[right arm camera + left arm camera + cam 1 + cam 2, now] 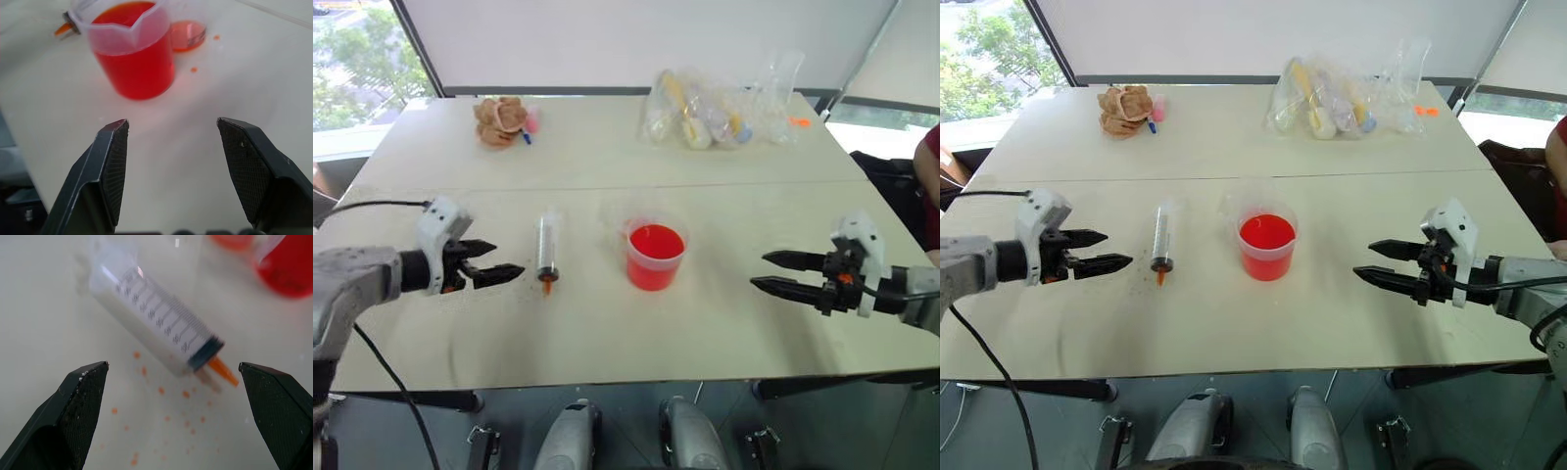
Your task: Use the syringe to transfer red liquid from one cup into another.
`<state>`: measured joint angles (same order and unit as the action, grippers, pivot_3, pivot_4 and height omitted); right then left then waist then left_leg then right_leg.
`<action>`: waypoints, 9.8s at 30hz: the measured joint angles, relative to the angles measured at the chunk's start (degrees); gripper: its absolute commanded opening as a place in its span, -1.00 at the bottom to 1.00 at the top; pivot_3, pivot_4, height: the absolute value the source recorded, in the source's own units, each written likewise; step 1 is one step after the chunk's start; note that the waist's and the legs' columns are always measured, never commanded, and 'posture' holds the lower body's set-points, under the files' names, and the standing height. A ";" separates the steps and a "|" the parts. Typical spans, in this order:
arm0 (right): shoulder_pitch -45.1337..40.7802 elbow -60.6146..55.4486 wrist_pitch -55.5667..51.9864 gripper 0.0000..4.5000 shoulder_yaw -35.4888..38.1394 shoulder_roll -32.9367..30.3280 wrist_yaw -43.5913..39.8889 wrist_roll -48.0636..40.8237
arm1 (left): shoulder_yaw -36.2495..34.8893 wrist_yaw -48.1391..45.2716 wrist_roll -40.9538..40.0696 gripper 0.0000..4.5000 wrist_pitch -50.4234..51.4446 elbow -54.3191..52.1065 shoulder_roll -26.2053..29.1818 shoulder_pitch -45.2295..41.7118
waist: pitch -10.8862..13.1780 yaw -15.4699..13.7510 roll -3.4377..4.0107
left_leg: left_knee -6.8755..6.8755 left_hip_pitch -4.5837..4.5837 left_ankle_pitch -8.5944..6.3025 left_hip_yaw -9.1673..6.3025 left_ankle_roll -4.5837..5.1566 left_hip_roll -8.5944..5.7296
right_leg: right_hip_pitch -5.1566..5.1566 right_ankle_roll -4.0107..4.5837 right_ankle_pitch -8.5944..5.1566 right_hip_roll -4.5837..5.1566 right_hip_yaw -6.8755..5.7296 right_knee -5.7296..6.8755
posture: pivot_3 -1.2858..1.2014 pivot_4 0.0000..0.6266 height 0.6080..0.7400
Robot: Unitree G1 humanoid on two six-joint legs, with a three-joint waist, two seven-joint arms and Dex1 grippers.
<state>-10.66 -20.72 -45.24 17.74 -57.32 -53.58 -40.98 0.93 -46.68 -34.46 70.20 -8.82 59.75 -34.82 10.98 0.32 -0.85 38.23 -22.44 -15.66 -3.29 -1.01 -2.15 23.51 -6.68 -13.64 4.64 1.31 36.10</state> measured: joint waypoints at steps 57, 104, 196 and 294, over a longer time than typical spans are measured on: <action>-18.68 11.38 11.97 0.33 2.92 4.48 10.36 3.66 | -7.41 -1.24 3.24 -0.37 -7.51 20.83 -41.53 -37.70 | -0.07 -0.56 0.09 | 0.03 -0.92 0.06 0.13 -0.03 -0.25 | 1.04 -0.47 0.03 0.34 0.06 0.25 | 0.03 -0.52 1.00; -28.07 6.03 11.06 -0.98 -9.92 13.78 8.19 5.82 | 9.02 -5.81 10.17 -0.37 -34.51 15.59 -48.65 -18.96 | -0.07 -0.84 0.09 | 0.03 -0.92 0.06 0.11 -0.02 -0.25 | 1.03 -0.45 0.05 0.31 0.06 0.20 | 0.03 -0.52 1.00; -52.95 51.21 49.29 0.34 -14.62 27.90 4.59 27.13 | -0.92 -7.82 17.54 -0.37 -56.64 48.84 -49.15 -31.44 | -0.07 0.70 0.10 | -0.02 -0.94 0.10 0.09 -0.09 -0.40 | 1.08 -0.46 0.06 0.25 0.05 0.19 | 0.03 -0.52 1.00; -41.01 34.71 30.73 0.24 -2.44 21.93 9.91 17.46 | -6.26 4.59 11.56 -0.37 -38.25 42.19 -46.09 -39.37 | -0.02 0.78 0.10 | -0.02 -0.97 0.08 0.07 -0.06 -0.41 | 1.19 -0.46 0.06 0.22 0.07 0.32 | 0.03 -0.52 1.00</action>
<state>-51.67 13.98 -14.50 15.30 -35.39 -43.67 -23.53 -5.33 -42.09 -22.90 31.95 33.37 13.66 -74.19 10.97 1.10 -0.75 38.21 -23.41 -15.58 -3.22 -1.07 -2.55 24.70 -7.13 -13.58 4.86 1.38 36.41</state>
